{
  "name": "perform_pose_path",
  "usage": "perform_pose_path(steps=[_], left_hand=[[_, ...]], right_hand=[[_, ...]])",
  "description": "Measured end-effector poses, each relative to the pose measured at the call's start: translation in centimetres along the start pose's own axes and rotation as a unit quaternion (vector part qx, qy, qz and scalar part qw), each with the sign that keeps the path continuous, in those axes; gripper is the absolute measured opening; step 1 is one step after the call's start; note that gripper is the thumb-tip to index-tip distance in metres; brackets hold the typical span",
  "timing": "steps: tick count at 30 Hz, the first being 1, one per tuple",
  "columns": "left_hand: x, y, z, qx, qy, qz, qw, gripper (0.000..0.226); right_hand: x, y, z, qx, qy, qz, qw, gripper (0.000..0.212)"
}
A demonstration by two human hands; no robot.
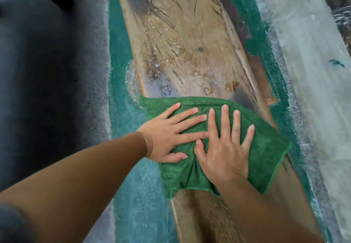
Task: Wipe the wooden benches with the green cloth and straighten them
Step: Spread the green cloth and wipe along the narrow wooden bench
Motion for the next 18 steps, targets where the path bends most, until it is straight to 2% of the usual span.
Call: perform_pose_path(steps=[11, 18], left_hand=[[7.3, -0.6, -0.1, -0.022, 0.023, 0.005, 0.999, 0.074], [13.8, -1.3, -0.3, -0.009, 0.017, 0.003, 1.0, 0.074]], right_hand=[[3.9, -0.9, -5.7, 0.004, 0.032, 0.005, 0.999, 0.08], [6.7, -1.7, -11.5, 0.018, 0.043, -0.003, 0.999, 0.079]])
Point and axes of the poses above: each hand's wrist, its own z-axis away from the middle knuckle, its own y-axis out of the palm, x = y × z, the point moved 7 cm from there along -z, towards the middle knuckle, and after that the axes turned 6 degrees about y, right-handed, at the moved point
